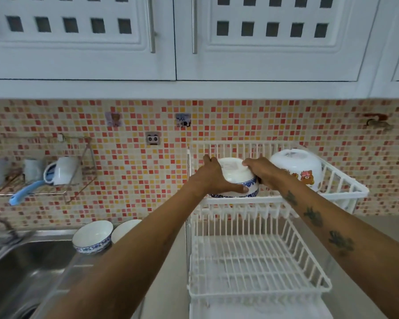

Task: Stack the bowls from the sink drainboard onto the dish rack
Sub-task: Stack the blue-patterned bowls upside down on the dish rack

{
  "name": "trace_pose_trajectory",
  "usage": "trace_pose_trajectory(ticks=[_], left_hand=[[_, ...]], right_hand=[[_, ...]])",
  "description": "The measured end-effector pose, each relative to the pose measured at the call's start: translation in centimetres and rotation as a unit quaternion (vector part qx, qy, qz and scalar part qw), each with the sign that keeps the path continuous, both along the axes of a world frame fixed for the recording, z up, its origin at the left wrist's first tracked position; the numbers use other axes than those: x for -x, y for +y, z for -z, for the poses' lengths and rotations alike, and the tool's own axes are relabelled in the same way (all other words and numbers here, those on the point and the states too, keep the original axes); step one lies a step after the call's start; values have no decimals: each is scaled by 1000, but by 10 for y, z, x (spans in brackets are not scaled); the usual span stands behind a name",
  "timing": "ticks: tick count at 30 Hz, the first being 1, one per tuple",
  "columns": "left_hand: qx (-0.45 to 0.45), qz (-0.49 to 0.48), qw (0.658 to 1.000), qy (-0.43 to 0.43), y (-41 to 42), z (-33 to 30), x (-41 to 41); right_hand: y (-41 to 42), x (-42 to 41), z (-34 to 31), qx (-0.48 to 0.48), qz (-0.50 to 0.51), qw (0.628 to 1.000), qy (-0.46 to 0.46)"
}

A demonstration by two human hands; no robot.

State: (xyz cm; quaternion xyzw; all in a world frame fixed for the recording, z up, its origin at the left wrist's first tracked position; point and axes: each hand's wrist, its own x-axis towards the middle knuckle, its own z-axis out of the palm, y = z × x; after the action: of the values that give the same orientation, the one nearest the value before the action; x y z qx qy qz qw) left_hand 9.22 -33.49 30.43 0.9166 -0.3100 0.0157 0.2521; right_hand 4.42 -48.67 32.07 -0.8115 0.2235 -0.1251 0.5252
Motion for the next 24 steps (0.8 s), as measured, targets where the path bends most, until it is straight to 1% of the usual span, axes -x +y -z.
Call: trace_pose_trajectory(ticks=[5, 10, 11, 13, 14, 16, 18, 20, 21, 24], left_hand=[[-36, 8, 999, -6, 1, -1, 1], [-53, 8, 998, -14, 1, 0, 3], [-59, 5, 998, -13, 1, 0, 3], [-70, 6, 997, -13, 1, 1, 2], [-75, 12, 997, -10, 1, 0, 3], [-72, 29, 997, 6, 4, -5, 5], [-28, 36, 999, 21, 12, -18, 8], [25, 32, 999, 15, 29, -36, 9], [55, 26, 998, 14, 40, -43, 6], [128, -14, 991, 33, 82, -49, -18]], right_hand=[[3, -4, 5, 14, 1, 1000, 14], [1, -9, 11, 20, -9, 999, 30], [1, -9, 11, 28, -6, 999, 30], [1, -9, 10, 75, 3, 997, 20], [1, -8, 9, 112, 5, 994, 6], [5, -6, 5, 162, 11, 985, -62], [16, -3, -1, 181, 27, 972, -149], [34, -4, -8, 202, 44, 954, -219], [44, -7, -12, 195, 42, 949, -245], [90, -18, -23, 125, 10, 948, -294]])
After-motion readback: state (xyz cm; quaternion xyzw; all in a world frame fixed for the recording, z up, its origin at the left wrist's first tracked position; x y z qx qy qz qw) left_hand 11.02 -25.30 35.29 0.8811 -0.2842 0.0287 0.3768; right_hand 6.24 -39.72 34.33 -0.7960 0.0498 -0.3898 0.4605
